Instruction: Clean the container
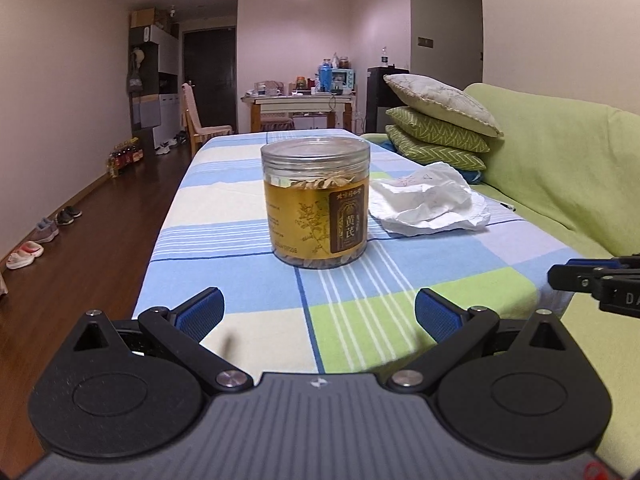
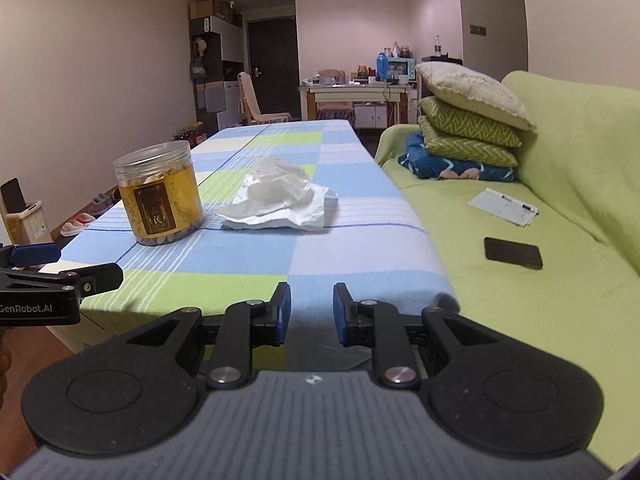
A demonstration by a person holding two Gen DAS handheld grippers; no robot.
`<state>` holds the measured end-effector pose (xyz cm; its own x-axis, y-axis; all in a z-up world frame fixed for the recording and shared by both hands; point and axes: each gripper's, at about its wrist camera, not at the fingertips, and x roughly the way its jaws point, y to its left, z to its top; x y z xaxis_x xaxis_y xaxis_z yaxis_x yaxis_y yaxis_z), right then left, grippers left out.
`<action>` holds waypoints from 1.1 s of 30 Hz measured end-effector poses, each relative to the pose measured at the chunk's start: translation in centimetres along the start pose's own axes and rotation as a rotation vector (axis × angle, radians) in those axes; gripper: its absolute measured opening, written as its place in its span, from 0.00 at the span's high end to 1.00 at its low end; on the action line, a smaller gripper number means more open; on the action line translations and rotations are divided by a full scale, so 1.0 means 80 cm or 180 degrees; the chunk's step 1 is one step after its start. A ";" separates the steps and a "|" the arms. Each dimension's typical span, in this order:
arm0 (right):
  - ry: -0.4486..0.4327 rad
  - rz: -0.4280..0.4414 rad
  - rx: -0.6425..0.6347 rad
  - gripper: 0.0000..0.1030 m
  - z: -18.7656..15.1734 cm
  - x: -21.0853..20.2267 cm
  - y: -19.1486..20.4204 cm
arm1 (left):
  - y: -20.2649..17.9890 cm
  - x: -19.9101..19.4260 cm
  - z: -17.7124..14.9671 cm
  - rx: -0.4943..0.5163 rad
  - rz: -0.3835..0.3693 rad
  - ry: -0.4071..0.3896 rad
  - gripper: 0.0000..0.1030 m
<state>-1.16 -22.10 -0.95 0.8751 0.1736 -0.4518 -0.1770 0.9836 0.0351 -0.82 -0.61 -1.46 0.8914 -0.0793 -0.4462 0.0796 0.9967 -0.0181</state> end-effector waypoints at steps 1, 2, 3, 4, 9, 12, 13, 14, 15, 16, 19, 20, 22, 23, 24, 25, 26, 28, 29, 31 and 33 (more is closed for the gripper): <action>-0.0007 0.0004 -0.0002 0.82 0.000 -0.002 0.001 | 0.000 -0.002 0.000 -0.0011 -0.0001 0.0004 0.01; -0.0014 0.0009 -0.0004 0.82 0.001 -0.004 0.001 | 0.000 -0.003 0.001 -0.0023 -0.0006 0.0007 0.01; -0.0021 0.0014 -0.0005 0.82 0.001 -0.006 0.002 | 0.001 -0.004 0.001 -0.0032 -0.0010 0.0005 0.01; -0.0029 0.0019 -0.0007 0.82 0.002 -0.008 0.002 | 0.000 -0.007 0.002 -0.0039 -0.0003 -0.0002 0.01; -0.0025 0.0056 0.0002 0.82 0.001 -0.013 0.004 | -0.002 -0.016 0.002 -0.0061 0.0055 -0.0034 0.01; -0.0023 0.0049 -0.0013 0.82 0.000 -0.014 0.005 | -0.004 -0.019 0.000 -0.0074 0.0088 -0.0030 0.01; -0.0021 0.0045 -0.0011 0.82 -0.001 -0.014 0.005 | -0.005 -0.020 0.000 -0.0065 0.0092 -0.0028 0.01; -0.0019 0.0034 -0.0017 0.82 -0.001 -0.015 0.006 | -0.005 -0.020 -0.001 -0.0063 0.0096 -0.0023 0.01; -0.0017 0.0022 -0.0023 0.82 -0.001 -0.016 0.006 | -0.006 -0.021 -0.001 -0.0065 0.0099 -0.0017 0.01; -0.0015 0.0010 -0.0030 0.82 -0.002 -0.016 0.007 | -0.006 -0.022 -0.002 -0.0068 0.0106 -0.0015 0.01; -0.0019 0.0009 -0.0047 0.82 -0.002 -0.018 0.008 | -0.007 -0.025 -0.003 -0.0052 0.0126 -0.0011 0.01; -0.0023 0.0008 -0.0052 0.82 -0.002 -0.018 0.008 | -0.007 -0.025 -0.004 -0.0047 0.0135 -0.0012 0.01; -0.0030 0.0007 -0.0060 0.82 -0.001 -0.018 0.010 | -0.008 -0.027 -0.004 -0.0044 0.0148 -0.0019 0.01; -0.0033 0.0006 -0.0064 0.82 0.000 -0.018 0.010 | -0.007 -0.027 -0.004 -0.0040 0.0153 -0.0022 0.01; -0.0037 0.0006 -0.0068 0.82 0.000 -0.018 0.011 | -0.008 -0.027 -0.004 -0.0038 0.0156 -0.0023 0.01; -0.0038 0.0004 -0.0069 0.82 0.001 -0.018 0.010 | -0.008 -0.027 -0.004 -0.0039 0.0157 -0.0026 0.01; -0.0039 0.0001 -0.0069 0.82 0.001 -0.018 0.010 | -0.008 -0.027 -0.004 -0.0041 0.0158 -0.0030 0.01; -0.0035 -0.0004 -0.0070 0.82 0.001 -0.017 0.010 | -0.007 -0.027 -0.004 -0.0048 0.0156 -0.0035 0.01; -0.0033 -0.0007 -0.0071 0.82 0.001 -0.016 0.010 | -0.007 -0.027 -0.004 -0.0054 0.0151 -0.0036 0.01; -0.0024 0.0004 -0.0079 0.82 0.001 -0.015 0.011 | -0.007 -0.026 -0.004 -0.0059 0.0153 -0.0036 0.01; -0.0023 0.0015 -0.0084 0.82 0.001 -0.015 0.010 | -0.007 -0.025 -0.004 -0.0060 0.0155 -0.0037 0.01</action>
<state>-2.30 -21.54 -0.35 0.8773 0.1788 -0.4454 -0.1930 0.9811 0.0137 -2.80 -1.00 -0.83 0.8992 -0.0309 -0.4365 0.0277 0.9995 -0.0137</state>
